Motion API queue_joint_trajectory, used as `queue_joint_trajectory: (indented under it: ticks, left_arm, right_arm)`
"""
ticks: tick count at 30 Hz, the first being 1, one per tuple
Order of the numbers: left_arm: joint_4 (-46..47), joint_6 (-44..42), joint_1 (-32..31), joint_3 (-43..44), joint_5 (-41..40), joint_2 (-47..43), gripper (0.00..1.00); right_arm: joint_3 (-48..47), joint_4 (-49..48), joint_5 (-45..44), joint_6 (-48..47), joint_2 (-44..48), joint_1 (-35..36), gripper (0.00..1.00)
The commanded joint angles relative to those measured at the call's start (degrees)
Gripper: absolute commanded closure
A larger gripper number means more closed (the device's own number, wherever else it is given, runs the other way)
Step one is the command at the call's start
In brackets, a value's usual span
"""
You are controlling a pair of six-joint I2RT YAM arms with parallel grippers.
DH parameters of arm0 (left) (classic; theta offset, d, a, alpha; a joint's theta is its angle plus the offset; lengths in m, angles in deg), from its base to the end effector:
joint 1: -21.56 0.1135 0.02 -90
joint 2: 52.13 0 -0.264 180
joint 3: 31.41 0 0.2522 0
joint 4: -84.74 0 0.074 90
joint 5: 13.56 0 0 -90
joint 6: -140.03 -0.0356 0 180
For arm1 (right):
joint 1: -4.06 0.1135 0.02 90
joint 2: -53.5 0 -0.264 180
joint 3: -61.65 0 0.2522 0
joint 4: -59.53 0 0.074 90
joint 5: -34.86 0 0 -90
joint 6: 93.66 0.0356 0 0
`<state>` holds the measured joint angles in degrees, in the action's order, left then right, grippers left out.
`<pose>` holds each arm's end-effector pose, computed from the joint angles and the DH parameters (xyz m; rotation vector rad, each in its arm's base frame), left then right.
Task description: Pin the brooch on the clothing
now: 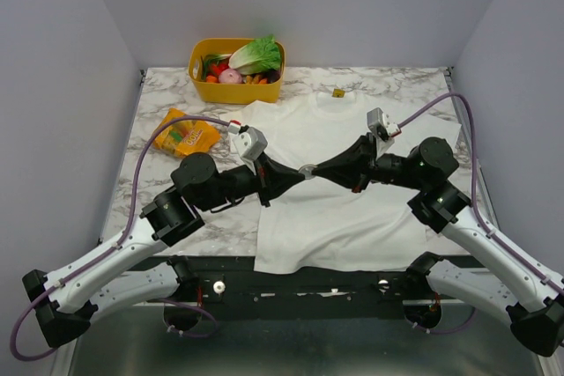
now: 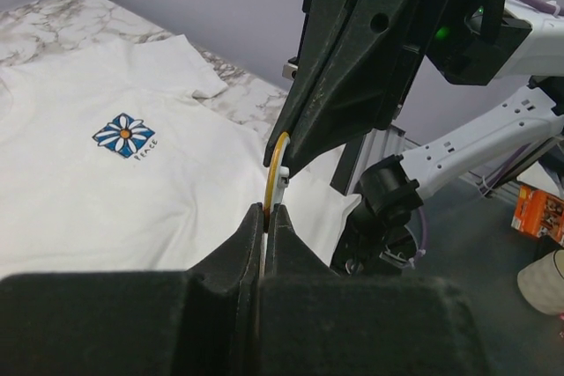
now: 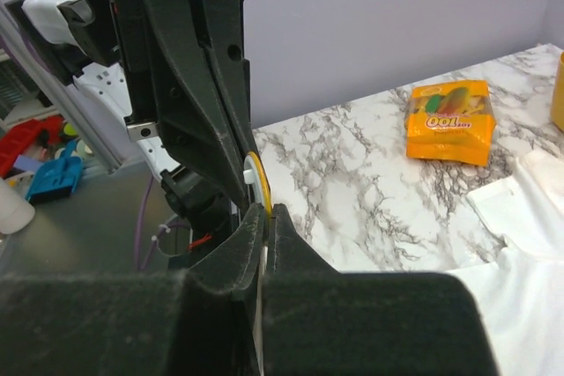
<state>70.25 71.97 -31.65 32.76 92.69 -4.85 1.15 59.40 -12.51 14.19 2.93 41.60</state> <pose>0.1060 -0.1584 0.3853 0.6822 1.5249 -1.2376 0.1434 0.1406 0.3784 -0.9020 1.2974 1.2892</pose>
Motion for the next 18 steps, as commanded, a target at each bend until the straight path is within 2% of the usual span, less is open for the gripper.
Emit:
queue_joint_trajectory:
  ticks: [1, 5, 8, 9, 18]
  left_arm:
    - [4.77, 0.57, -0.49, 1.45, 3.00, 0.18, 1.00]
    - [5.48, 0.65, -0.49, 1.18, 3.00, -0.27, 1.00]
    - [5.57, 0.74, -0.49, 1.27, 3.52, -0.09, 1.00]
    - [5.57, 0.74, -0.49, 1.35, 3.61, 0.00, 1.00]
    - [5.13, 0.39, -0.40, 1.27, 5.37, 0.00, 1.00]
  right_arm:
    - [1.39, -0.52, 1.67, -1.67, 1.08, 0.52, 0.82]
    - [1.57, -1.40, 3.15, -1.76, 1.26, 0.52, 0.69]
    - [1.48, -2.19, 4.30, -1.41, 0.47, 0.52, 0.66]
    - [1.48, -2.28, 4.30, -1.24, 0.21, 0.43, 0.60]
    - [1.48, -4.65, 4.83, 0.87, -0.24, 0.43, 0.60]
